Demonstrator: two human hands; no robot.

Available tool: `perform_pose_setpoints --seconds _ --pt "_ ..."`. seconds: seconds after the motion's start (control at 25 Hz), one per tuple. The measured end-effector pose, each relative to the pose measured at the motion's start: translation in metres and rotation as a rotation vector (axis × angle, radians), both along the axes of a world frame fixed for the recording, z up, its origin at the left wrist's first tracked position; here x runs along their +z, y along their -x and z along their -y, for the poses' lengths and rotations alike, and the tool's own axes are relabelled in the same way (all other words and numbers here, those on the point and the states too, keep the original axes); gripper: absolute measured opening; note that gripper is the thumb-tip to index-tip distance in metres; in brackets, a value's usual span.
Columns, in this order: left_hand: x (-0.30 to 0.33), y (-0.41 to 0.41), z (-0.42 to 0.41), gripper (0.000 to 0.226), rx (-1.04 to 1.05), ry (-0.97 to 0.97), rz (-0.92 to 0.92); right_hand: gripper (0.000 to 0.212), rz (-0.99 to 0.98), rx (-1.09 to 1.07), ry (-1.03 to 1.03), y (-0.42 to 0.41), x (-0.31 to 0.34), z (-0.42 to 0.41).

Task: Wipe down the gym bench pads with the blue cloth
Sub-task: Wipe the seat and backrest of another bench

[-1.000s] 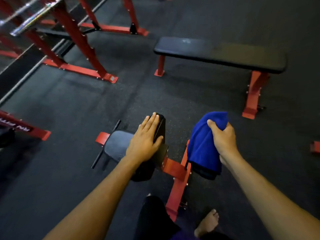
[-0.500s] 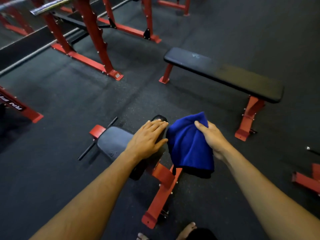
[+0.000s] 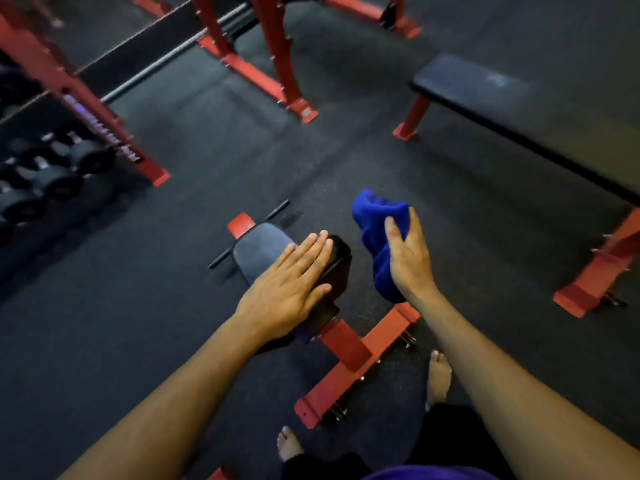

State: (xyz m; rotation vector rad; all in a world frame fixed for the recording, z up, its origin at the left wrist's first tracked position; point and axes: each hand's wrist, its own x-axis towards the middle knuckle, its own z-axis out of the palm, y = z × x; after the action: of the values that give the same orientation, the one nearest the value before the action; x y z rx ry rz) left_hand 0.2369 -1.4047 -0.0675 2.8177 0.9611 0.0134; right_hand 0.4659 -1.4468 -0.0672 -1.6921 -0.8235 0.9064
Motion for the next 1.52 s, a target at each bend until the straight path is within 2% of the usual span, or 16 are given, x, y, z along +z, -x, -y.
perform_pose_setpoints --seconds 0.08,0.2,0.28,0.36,0.52,0.68,0.72,0.84,0.96,1.08,1.16,1.2,1.24,1.36,1.44,1.52 --pt "-0.001 -0.006 0.005 0.061 0.088 -0.031 0.04 0.033 -0.054 0.19 -0.02 -0.009 -0.02 -0.022" --pt "0.006 -0.007 0.008 0.052 0.042 -0.043 0.074 0.053 -0.146 0.424 -0.056 0.002 -0.043 -0.033" --pt "0.009 -0.01 0.006 0.049 -0.002 -0.07 0.044 0.048 -0.154 0.531 -0.086 0.011 -0.056 -0.034" --pt "0.008 -0.012 0.006 0.048 -0.009 -0.086 0.008 0.045 -0.195 0.538 -0.063 0.012 -0.073 -0.039" --pt "0.009 -0.014 0.003 0.049 -0.006 -0.088 -0.028 0.086 -0.284 0.542 0.157 0.009 -0.109 -0.062" --pt "0.008 -0.015 0.003 0.055 -0.005 -0.083 -0.081 0.096 -0.358 0.583 0.364 0.008 -0.152 -0.081" --pt "0.008 -0.015 0.004 0.057 0.0 -0.083 -0.091 0.097 -0.389 0.57 0.4 0.009 -0.165 -0.085" --pt "0.008 -0.014 0.005 0.06 -0.007 -0.086 -0.114 0.076 -0.452 0.477 0.399 0.015 -0.158 -0.081" --pt "0.006 -0.013 0.004 0.058 -0.01 -0.089 -0.111 0.065 -0.445 0.418 0.218 0.021 -0.102 -0.059" --pt "0.006 -0.013 0.004 0.055 -0.001 -0.081 -0.097 0.041 -0.276 0.457 -0.106 0.02 -0.058 -0.035" --pt "0.005 -0.012 0.005 0.053 -0.005 -0.081 -0.098 0.042 -0.167 0.479 -0.269 0.022 -0.068 -0.026" --pt "0.004 -0.012 0.005 0.053 -0.01 -0.082 -0.099 0.046 -0.174 0.482 -0.276 0.021 -0.079 -0.029" --pt "0.004 -0.013 0.004 0.053 -0.011 -0.08 -0.099 0.054 -0.233 0.475 -0.202 0.021 -0.09 -0.033" --pt "0.004 -0.011 0.005 0.056 0.001 -0.066 -0.096 0.07 -0.424 0.441 0.196 0.015 -0.107 -0.051" --pt "0.005 -0.012 0.006 0.056 0.008 -0.068 -0.096 0.068 -0.452 0.459 0.297 0.011 -0.122 -0.062" --pt "0.005 -0.014 0.006 0.053 0.021 -0.067 -0.083 0.066 -0.448 0.455 0.306 0.012 -0.121 -0.068"
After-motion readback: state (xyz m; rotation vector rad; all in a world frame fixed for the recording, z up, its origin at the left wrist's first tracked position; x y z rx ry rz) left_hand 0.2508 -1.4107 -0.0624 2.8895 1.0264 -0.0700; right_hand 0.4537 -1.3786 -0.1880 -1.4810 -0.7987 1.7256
